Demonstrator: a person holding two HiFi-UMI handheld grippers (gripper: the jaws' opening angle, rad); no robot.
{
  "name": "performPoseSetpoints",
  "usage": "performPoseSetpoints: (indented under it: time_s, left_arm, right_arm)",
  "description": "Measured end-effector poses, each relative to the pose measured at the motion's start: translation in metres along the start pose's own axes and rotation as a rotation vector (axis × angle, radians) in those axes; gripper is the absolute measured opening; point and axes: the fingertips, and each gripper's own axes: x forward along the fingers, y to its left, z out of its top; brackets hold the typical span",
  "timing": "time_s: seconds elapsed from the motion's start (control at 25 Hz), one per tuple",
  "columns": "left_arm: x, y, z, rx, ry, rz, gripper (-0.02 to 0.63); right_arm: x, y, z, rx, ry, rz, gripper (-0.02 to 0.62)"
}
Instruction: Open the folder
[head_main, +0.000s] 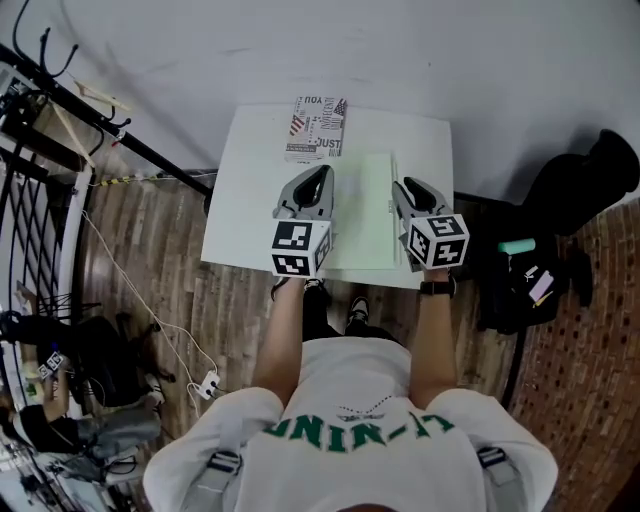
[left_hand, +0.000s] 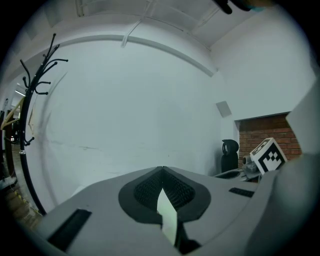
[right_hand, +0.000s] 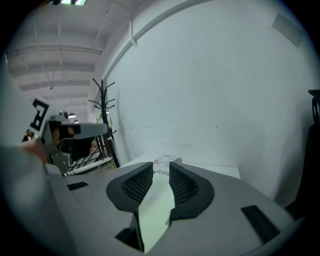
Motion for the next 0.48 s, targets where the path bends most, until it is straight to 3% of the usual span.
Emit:
performPoseSetpoints:
  time_s: [0.28, 0.48]
  left_arm:
    - [0.043, 0.014, -0.014, 0.000, 0.051, -0.050, 0.014]
    - [0.064, 0.023, -0.026, -0.017, 0.085, -0.080, 0.014]
  right_arm:
    - [0.044, -0.019, -0.058, 0.072, 0.168, 0.015, 0.187]
    - [0.065, -0.022, -0.105, 0.255, 0.273, 0.089, 0.319]
